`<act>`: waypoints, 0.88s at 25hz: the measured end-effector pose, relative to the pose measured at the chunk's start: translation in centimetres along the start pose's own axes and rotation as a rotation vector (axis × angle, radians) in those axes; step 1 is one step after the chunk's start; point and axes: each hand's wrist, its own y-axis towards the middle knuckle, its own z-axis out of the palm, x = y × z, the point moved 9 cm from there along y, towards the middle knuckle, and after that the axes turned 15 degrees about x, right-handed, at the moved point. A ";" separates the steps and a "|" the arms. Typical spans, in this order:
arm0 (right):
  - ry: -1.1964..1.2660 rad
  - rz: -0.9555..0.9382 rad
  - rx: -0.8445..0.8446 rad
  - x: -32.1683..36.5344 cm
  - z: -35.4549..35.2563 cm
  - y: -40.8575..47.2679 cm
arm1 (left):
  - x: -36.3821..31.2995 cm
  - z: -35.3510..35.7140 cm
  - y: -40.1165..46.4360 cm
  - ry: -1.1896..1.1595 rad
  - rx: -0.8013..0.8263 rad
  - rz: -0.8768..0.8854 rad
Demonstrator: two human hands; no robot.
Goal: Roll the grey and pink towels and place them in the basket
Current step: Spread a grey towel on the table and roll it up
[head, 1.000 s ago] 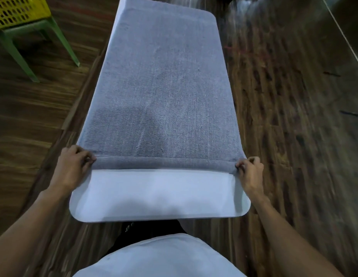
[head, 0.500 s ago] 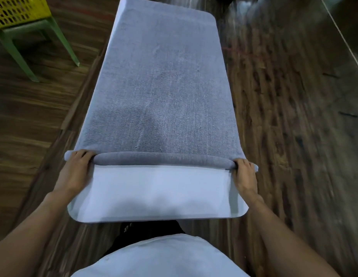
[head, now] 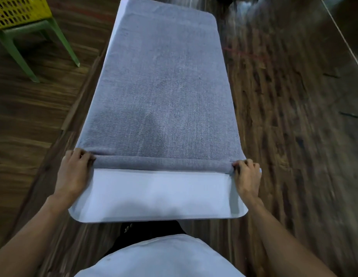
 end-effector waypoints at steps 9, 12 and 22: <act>0.110 -0.087 0.159 0.9 2.0 1.0 | -0.3 1.5 1.3 -0.172 0.148 -0.037; 0.064 -0.112 0.178 0.6 2.5 -0.1 | 0.6 1.8 0.8 -0.128 0.214 0.009; 0.342 0.002 0.208 -1.2 -0.1 1.1 | 2.3 0.2 2.9 -0.223 0.162 0.047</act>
